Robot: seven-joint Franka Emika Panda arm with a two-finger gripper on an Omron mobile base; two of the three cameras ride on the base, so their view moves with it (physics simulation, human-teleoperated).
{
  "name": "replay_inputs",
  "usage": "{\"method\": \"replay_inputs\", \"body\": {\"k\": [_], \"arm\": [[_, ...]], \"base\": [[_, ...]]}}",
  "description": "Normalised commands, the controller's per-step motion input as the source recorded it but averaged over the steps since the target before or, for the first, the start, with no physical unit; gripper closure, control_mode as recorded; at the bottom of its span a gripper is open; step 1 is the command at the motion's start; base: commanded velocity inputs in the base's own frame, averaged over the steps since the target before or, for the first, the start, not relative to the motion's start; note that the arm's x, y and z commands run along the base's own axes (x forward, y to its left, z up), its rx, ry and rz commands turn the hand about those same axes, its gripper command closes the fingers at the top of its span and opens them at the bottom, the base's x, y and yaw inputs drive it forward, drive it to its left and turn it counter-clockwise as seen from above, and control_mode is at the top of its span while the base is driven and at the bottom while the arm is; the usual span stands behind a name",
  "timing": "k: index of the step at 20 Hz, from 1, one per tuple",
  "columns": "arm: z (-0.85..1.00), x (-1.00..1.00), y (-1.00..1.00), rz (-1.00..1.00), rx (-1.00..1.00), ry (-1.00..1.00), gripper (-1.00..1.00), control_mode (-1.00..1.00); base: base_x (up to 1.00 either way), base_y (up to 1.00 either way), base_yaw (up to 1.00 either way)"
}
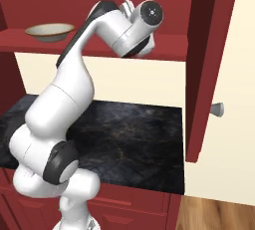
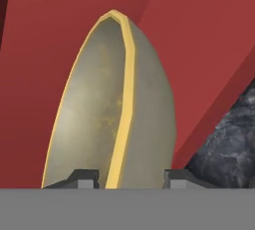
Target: Move the bowls from the cabinet to the plates on the dining table.
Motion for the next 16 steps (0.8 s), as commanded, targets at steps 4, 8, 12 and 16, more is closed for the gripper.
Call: {"method": "replay_inputs", "body": {"k": [4,8,12,16], "arm": [[0.0,-0.58,0.04,0.03,0.0,-0.01,1.0,-1.0],[0.12,-0.77,0.0,0.01,0.0,0.0,1.0,-1.0],[0.16,-0.79,0.06,0.0,0.0,0.0,1.0,-1.0],[0.0,-0.78,0.26,0.0,0.0,0.0,1.0,-1.0]], "base": [[0.0,0.0,0.0],[0.0,0.0,0.0],[0.0,0.0,0.0],[0.0,0.0,0.0]]}}
